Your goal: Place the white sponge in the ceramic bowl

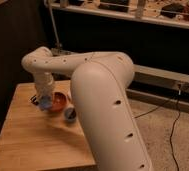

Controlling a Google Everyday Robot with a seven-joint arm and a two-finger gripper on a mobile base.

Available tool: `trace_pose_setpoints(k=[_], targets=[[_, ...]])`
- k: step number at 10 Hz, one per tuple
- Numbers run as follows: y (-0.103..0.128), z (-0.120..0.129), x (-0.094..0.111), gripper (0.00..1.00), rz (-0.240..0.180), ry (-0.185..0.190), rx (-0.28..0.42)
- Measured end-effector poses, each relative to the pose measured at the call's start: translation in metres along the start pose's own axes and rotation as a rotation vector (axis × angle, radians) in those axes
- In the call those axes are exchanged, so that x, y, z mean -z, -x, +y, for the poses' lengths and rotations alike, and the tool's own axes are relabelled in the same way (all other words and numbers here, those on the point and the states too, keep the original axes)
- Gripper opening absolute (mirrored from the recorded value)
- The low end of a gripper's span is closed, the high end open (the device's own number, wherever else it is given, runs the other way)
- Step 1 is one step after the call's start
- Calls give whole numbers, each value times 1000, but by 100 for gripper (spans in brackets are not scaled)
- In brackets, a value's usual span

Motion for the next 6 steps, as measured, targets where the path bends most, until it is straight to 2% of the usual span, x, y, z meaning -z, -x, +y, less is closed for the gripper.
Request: trace_pose_setpoints(k=[3, 6], targets=[[43, -9, 7, 0, -142, 14, -19], [40, -8, -13, 0, -205, 34, 11]])
